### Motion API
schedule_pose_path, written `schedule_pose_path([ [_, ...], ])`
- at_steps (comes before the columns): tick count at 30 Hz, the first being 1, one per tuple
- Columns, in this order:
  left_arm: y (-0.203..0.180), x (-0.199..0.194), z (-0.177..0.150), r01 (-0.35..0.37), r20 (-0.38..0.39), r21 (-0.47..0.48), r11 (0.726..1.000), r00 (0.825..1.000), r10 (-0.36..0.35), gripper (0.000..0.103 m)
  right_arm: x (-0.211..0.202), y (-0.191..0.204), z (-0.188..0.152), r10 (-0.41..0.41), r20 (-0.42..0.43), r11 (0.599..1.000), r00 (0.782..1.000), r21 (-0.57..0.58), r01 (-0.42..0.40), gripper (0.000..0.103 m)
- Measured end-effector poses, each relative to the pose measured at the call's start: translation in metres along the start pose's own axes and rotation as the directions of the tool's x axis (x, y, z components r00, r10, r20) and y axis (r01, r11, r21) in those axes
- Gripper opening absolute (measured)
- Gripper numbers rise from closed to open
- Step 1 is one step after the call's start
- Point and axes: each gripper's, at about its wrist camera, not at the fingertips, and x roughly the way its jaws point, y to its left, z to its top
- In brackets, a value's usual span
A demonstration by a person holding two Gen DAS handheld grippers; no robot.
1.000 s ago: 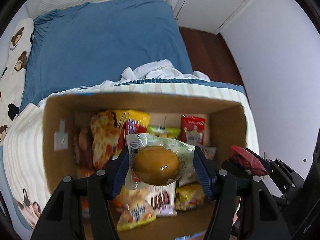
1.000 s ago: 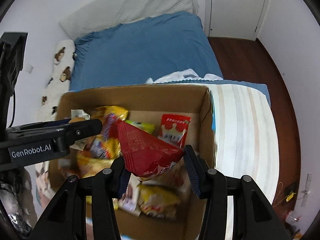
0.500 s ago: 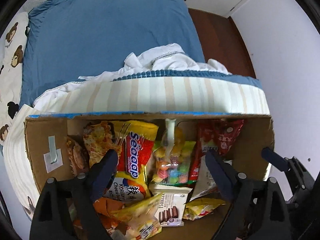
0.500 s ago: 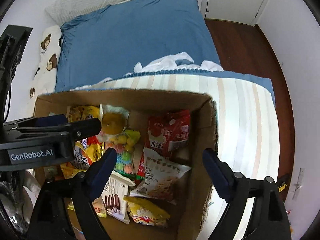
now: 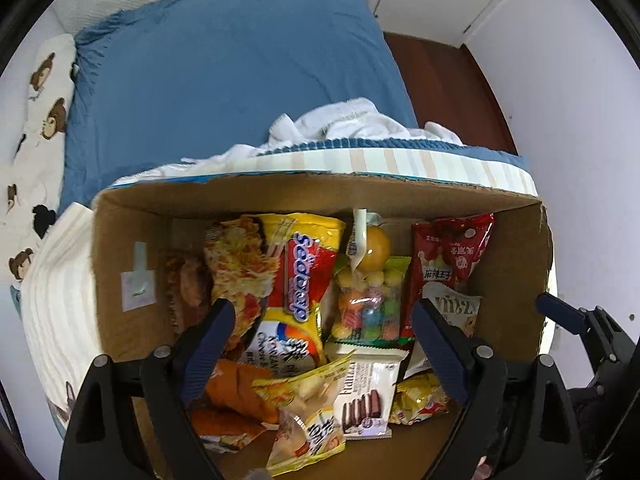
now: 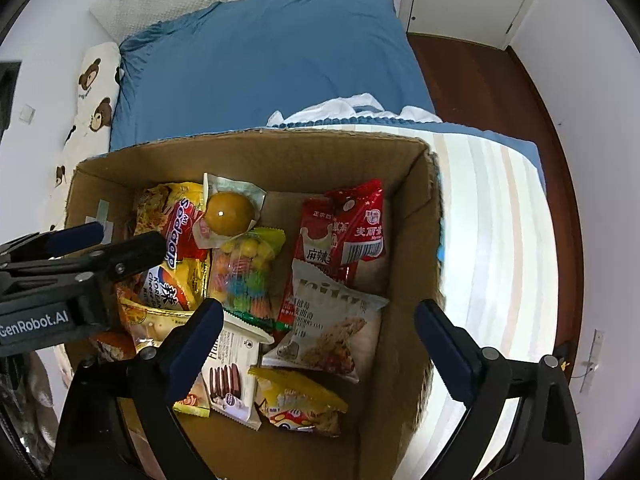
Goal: Organize snacks
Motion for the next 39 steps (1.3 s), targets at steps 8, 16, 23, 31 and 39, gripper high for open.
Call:
schedule_pose_path([
  [8,0.013,-0.041,-0.045,-0.031,0.165,-0.020,0.999,0.986,0.034,0.090,-0.035,-0.004,-0.037,0.001,0.113,1.000,0.994,0.021,-0.003,0.099],
  [16,0.011,-0.076,-0.105,-0.084,0.303,-0.016,0.996,0.949,0.085,0.090,-0.079,0.006,-0.092,-0.024,0.251,1.000,0.968,0.002,0.024,0.099],
  [23,0.008,-0.112,-0.162,-0.096,0.397,-0.014,0.995,0.913,0.093,0.090,-0.115,0.018,-0.145,0.004,0.334,1.000,0.943,-0.031,0.007,0.099],
  [31,0.001,-0.153,-0.227,-0.124,0.522,-0.020,0.992,0.845,0.116,0.090,-0.160,0.028,-0.219,-0.008,0.461,0.998,0.887,-0.045,0.032,0.099],
  [39,-0.006,-0.186,-0.297,-0.125,0.600,-0.028,0.992,0.791,0.116,0.090,-0.204,0.026,-0.293,-0.005,0.553,0.999,0.833,-0.029,0.025,0.099],
])
